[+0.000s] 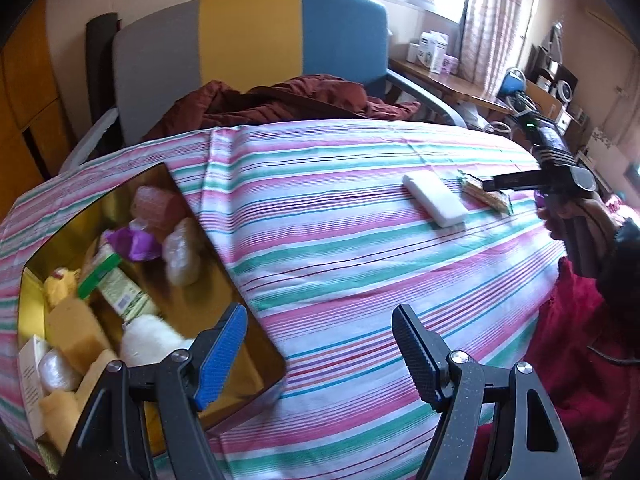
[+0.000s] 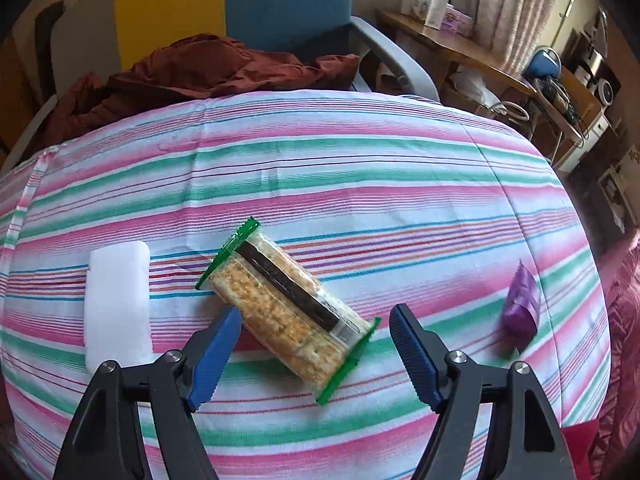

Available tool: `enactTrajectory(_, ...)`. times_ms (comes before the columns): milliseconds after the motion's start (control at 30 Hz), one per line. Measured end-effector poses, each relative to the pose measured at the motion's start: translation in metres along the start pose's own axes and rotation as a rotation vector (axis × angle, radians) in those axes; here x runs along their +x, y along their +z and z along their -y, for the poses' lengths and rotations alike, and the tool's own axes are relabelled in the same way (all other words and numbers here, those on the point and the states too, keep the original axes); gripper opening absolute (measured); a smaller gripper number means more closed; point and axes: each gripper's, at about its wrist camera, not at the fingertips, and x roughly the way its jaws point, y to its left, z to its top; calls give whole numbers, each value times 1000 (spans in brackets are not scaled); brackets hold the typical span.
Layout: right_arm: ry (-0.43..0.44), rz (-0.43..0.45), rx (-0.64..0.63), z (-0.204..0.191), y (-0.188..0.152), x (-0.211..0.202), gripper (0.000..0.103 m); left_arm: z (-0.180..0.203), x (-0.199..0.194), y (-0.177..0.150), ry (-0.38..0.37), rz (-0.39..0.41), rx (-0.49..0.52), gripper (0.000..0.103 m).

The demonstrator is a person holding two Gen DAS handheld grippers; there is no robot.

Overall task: Organize objects
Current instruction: 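Grasp the second green-edged cracker packet with the right gripper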

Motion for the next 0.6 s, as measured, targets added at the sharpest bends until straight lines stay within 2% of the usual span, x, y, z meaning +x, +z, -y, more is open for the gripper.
enactTrajectory(167, -12, -17, -35, -6, 2, 18, 79, 18, 12, 6, -22, -25, 34, 76)
enactTrajectory(300, 20, -44, -24, -4, 2, 27, 78, 32, 26, 10, -46, -58, 50, 76)
enactTrajectory(533, 51, -56, -28, -7, 0, 27, 72, 57, 48, 27, -92, -90, 73, 76)
enactTrajectory(600, 57, -60, -27, -9, 1, 26, 67, 64, 56, 35, -98, -99, 74, 76)
